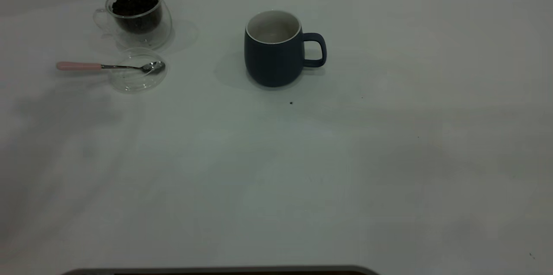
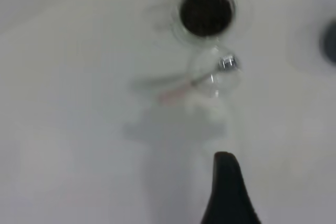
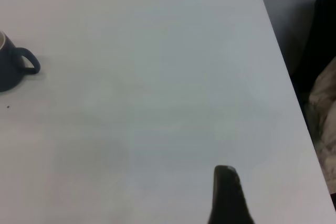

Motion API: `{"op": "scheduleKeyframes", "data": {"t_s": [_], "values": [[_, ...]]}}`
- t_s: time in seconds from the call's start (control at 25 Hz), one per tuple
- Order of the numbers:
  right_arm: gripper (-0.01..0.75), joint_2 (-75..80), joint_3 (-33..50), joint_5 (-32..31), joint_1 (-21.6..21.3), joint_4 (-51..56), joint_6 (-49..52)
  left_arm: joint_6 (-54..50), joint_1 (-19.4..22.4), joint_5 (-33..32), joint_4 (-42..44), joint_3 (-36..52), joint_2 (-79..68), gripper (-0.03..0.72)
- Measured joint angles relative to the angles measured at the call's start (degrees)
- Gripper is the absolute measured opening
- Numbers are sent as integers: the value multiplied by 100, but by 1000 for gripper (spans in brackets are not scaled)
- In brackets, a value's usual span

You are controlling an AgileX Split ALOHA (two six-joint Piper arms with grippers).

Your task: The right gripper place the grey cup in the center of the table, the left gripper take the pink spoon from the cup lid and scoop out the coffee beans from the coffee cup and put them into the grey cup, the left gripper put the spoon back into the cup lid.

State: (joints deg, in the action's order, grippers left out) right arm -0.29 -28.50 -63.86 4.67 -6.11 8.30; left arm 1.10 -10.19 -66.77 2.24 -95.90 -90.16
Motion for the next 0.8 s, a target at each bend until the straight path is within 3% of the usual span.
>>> {"op": "scheduleKeyframes", "data": {"t_s": [0.24, 0.56, 0.8], "values": [[534, 0, 0, 0, 0, 0, 0, -636, -491, 0, 210, 2000, 1484, 582], [534, 0, 0, 0, 0, 0, 0, -806, -502, 0, 253, 4734, 3501, 582], [534, 0, 0, 0, 0, 0, 0, -790, -508, 187, 253, 6184, 5054, 582]]}}
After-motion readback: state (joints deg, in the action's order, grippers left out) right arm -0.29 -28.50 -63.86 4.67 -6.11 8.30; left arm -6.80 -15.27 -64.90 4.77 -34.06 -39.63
